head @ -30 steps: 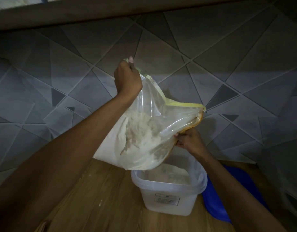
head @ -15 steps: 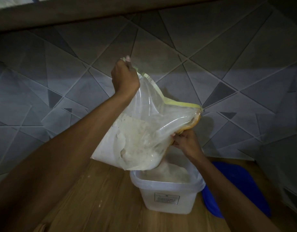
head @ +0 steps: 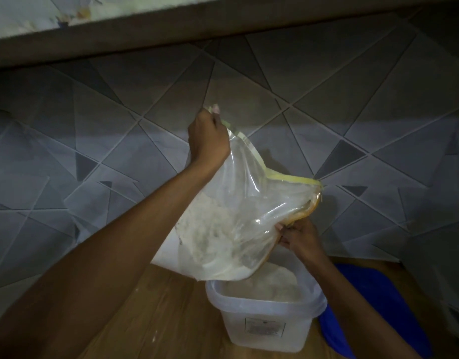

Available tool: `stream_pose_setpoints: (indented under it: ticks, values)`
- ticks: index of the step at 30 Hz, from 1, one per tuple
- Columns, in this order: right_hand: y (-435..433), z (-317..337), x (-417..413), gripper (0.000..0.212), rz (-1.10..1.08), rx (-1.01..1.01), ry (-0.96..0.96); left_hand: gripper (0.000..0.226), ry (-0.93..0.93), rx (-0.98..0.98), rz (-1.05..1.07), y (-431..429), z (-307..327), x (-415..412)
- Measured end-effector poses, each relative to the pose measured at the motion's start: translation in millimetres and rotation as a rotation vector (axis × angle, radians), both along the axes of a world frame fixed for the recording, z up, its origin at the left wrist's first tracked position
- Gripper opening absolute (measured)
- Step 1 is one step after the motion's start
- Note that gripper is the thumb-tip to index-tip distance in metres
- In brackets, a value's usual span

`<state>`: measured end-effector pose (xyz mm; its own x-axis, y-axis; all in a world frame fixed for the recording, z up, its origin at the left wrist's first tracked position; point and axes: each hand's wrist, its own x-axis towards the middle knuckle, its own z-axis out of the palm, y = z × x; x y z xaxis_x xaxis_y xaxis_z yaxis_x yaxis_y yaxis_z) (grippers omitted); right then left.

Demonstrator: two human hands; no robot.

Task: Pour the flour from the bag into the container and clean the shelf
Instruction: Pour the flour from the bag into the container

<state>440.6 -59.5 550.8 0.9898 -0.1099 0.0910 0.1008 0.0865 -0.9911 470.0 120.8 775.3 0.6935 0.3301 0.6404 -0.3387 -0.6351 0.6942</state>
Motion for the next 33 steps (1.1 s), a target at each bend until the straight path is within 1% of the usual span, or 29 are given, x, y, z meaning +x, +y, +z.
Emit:
stream_pose_setpoints:
  ticks: [4,6,9,14,17,18,19,20,21,24,25,28,30,33]
  values:
    - [-2,-7,3,0.017,-0.057,-0.019,0.031,0.04,0.015,-0.036,-0.056,8,1,-1]
    - [0,-7,4,0.019,-0.055,-0.032,0.03,0.043,0.015,-0.034,-0.071,14,0,-2]
    - [-1,-9,8,0.02,-0.051,-0.037,0.041,0.038,0.021,-0.036,-0.121,26,-2,0]
    - [-6,-21,18,0.017,-0.066,-0.154,0.075,0.044,0.043,-0.057,-0.25,41,-5,-3]
    - [-4,-27,22,0.01,-0.084,-0.188,0.093,0.046,0.124,-0.017,-0.323,44,-8,-6]
    - [-5,-31,25,0.012,-0.079,-0.211,0.091,0.043,0.155,-0.025,-0.352,44,-10,-6]
    - [-5,-34,26,0.013,-0.07,-0.217,0.089,0.04,0.178,-0.05,-0.373,45,-12,-8]
    - [-6,-39,29,0.008,-0.066,-0.216,0.088,0.039,0.188,-0.082,-0.386,47,-14,-8]
    - [-7,-42,30,0.004,-0.07,-0.229,0.083,0.041,0.187,-0.102,-0.397,50,-16,-7]
    - [-7,-38,29,0.01,-0.084,-0.272,0.077,0.046,0.174,-0.164,-0.424,62,-21,-7]
    - [-6,-36,28,0.013,-0.088,-0.288,0.075,0.043,0.185,-0.224,-0.462,67,-21,-8]
    - [-6,-30,27,0.02,-0.096,-0.334,0.098,0.027,0.251,-0.492,-0.662,79,-23,-14]
    - [-6,-30,28,0.021,-0.092,-0.322,0.119,0.025,0.25,-0.476,-0.697,87,-29,-15]
    - [-6,-35,33,0.016,-0.092,-0.338,0.13,0.02,0.175,-0.36,-0.592,97,-37,-13]
